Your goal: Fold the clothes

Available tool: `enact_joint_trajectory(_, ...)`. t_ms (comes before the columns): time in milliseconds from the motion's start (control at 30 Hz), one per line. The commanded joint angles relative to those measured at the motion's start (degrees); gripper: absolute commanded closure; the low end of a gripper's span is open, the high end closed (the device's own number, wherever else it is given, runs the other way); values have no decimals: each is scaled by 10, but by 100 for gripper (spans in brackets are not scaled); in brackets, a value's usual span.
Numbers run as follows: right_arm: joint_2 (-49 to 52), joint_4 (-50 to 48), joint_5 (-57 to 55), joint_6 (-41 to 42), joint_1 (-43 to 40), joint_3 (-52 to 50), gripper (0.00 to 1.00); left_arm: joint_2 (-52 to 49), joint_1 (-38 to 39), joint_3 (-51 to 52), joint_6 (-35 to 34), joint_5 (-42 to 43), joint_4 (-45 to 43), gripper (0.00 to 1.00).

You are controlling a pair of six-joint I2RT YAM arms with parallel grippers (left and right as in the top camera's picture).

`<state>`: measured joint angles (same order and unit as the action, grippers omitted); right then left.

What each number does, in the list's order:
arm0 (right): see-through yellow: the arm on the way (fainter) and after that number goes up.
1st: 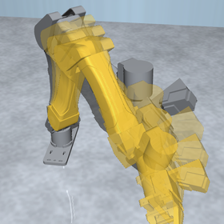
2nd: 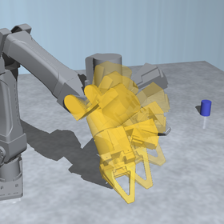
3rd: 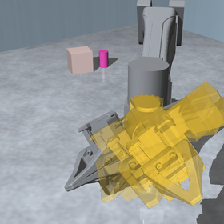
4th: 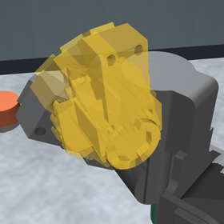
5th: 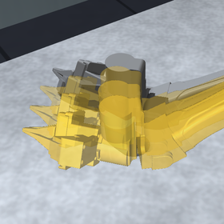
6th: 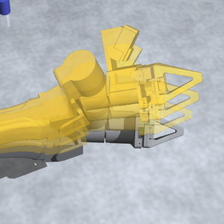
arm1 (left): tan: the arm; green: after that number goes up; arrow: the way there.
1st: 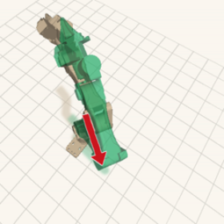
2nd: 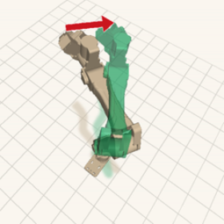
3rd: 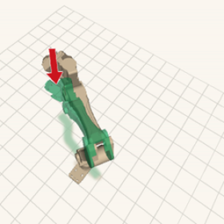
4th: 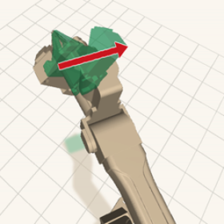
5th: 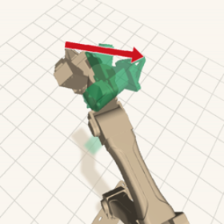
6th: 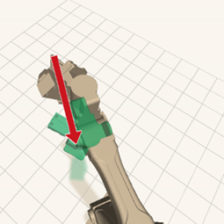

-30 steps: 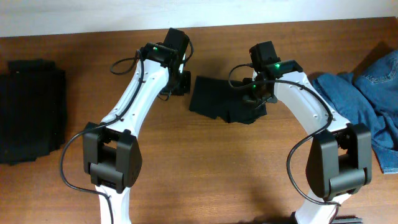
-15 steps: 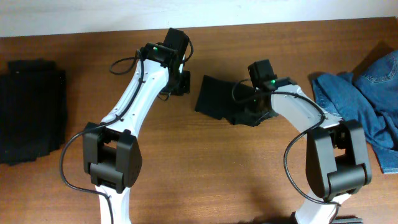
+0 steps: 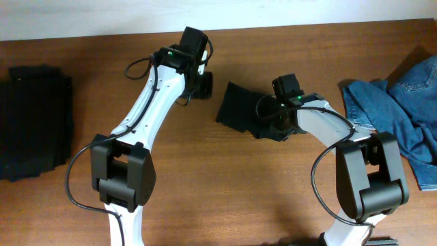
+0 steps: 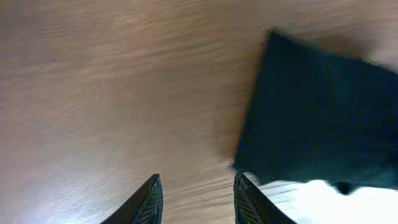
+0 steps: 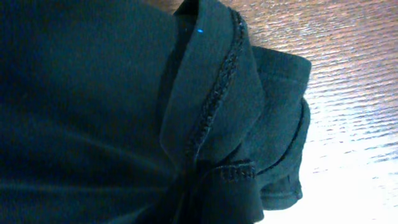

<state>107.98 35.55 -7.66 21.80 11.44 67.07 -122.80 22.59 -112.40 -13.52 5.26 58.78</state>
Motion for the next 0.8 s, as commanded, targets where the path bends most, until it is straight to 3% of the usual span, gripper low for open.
enact_joint_trajectory(0, -16, 4, -5, -5, 1, 5, 86, -1, 1, -10, 17, 105, -26, 62)
enact_joint_trajectory(333, -16, 4, -5, -3, 1, 5, 96, -62, 61, -10, 1, 115, -54, 58)
enact_joint_trajectory(767, -16, 9, -6, -8, 1, 6, 96, -156, 77, -10, 1, 113, -87, 58)
